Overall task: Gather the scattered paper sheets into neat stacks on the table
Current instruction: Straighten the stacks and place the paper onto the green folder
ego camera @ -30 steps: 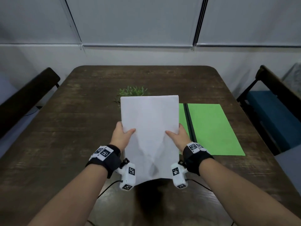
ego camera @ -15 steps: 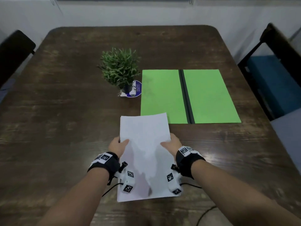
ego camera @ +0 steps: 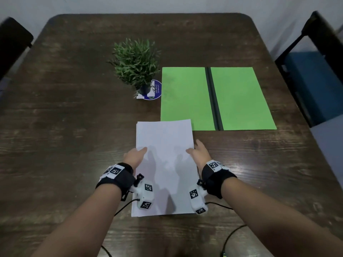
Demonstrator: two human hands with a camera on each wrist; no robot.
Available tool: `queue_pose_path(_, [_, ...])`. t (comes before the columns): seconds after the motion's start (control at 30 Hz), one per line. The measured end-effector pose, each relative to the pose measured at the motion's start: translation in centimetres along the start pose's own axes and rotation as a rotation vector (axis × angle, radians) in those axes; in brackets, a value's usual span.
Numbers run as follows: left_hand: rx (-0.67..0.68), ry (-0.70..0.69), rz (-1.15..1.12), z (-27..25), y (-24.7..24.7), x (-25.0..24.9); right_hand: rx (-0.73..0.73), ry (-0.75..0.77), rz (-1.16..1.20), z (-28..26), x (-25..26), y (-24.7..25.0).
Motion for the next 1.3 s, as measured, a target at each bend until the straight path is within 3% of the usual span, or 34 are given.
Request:
queue_pose_path(0.1, [0.001, 0.105, -0.089, 3.4, 0.0, 3.5, -0.075, 0.010, -0.116, 0.2, 0.6, 1.4])
queue_pose_path(0.17, [-0.004, 0.128, -0.196, 2.0, 0.1, 3.0, -0.110, -0.026, -0.297, 0.1, 0.7, 2.1])
queue_pose_path(0.23, [-0.005, 0.129, -0.231, -1.0, -0.1, 1.5, -0.050, -0.094, -0.439, -0.3, 0.4, 1.6])
queue_pose_path(0.4, [-0.084, 0.147, -0.120, -2.9, -0.2, 1.0, 0.032, -0.228, -0.573, -0.6, 0.8, 1.2])
queue_pose_path(0.57, [-0.026, 0.188, 0.004, -2.3, -1.2, 1.6, -0.080, -0.228, -0.822, -0.9, 1.2, 0.9])
queue_pose_path(0.67, [-0.138, 0.160, 0.100, -2.7, -1.1, 1.7, -0.115, -0.179, -0.763, -0.6, 0.9, 0.7])
queue_pose_path(0.73, [-0.189, 0.092, -0.004, -2.8, -1.3, 1.3, -0.106, -0.202, -0.655, -0.2, 0.3, 1.0])
queue_pose_path(0.9, [-0.147, 0.004, -0.162, -2.6, -1.3, 0.9, -0.134, -0.151, -0.336, 0.0, -0.4, 1.4])
queue_pose_path(1.03, [-0.184, -0.013, -0.241, -2.6, -0.5, 1.6, -0.109, -0.161, -0.534, -1.0, -1.3, 2.5])
queue_pose_path(1.13, [-0.140, -0.042, -0.255, -3.4, -0.8, 1.5, -0.029, -0.196, -0.443, -2.4, -1.1, 2.9])
queue_pose_path(1.3, [-0.075, -0.060, -0.195, -4.9, -1.0, 0.8, 0.040, -0.283, -0.482, -4.2, -3.1, 3.5])
Point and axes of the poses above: each hand's wrist, its own z-axis towards the middle knuckle, its own y-axis out of the back of the hand, x = y × z, the point moved 8 cm from there along z, towards the middle knuckle, and after that the axes turned 2 degrees about y, right-handed, at the moved point
